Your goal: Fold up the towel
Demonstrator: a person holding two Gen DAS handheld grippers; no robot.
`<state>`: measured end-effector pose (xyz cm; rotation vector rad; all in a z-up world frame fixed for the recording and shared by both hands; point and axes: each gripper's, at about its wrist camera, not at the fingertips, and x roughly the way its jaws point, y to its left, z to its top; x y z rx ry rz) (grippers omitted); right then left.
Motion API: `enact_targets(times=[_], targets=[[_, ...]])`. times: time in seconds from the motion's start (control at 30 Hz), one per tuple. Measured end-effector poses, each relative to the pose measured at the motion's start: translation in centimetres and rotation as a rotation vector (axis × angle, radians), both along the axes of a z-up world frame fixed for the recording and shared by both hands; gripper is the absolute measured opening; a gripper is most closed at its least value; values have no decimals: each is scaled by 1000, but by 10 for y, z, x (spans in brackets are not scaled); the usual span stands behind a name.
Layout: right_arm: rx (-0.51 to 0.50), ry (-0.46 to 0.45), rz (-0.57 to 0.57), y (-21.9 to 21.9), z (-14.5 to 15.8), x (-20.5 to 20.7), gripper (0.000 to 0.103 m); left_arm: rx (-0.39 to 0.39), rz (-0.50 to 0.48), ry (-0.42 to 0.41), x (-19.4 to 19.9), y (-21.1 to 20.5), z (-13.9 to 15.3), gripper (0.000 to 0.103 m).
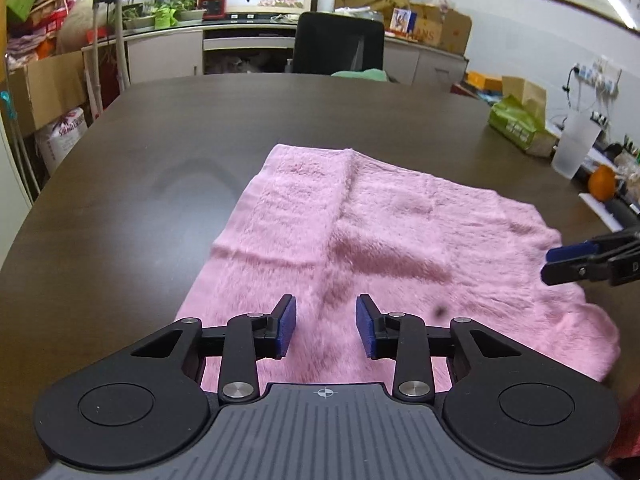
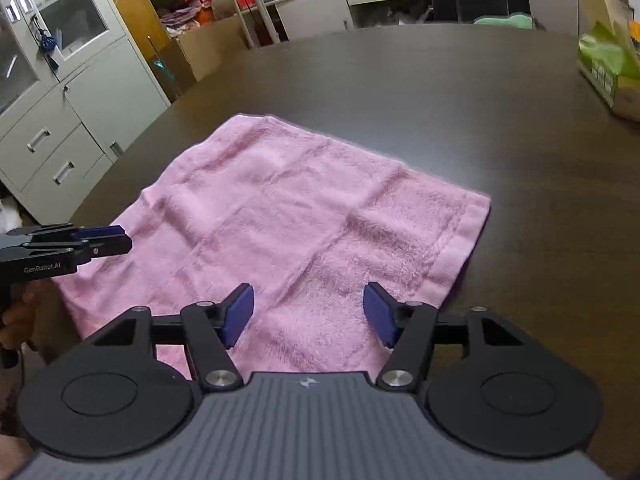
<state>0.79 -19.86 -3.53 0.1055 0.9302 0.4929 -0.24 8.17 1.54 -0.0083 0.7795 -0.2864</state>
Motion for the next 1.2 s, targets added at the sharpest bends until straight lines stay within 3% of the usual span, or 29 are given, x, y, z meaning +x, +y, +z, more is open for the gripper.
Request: enact_targets(times=[0.23, 0.43, 0.6, 0.73, 0.93, 1.03, 1.2], targets=[[-85, -4, -9, 2, -1, 32, 64, 60, -15, -17, 21, -16, -7, 37], [-135, -25, -35, -1, -5, 73, 75, 94, -34, 1, 47, -35, -8, 40], [-225, -56, -59, 12, -13, 116, 94, 79, -29, 43, 95, -41, -7, 40], [-246, -79, -63, 23, -17, 150, 98, 116, 4, 40, 127, -45, -9, 41], [-193, -74, -86, 25, -17, 187, 98, 130, 70, 47, 170, -43, -10, 41], [-93, -44, -61, 19, -10, 180, 98, 116, 98, 50, 173, -35, -9, 40], [121, -13, -8, -7, 5, 145, 97, 55, 102, 30, 145, -17, 2, 42]])
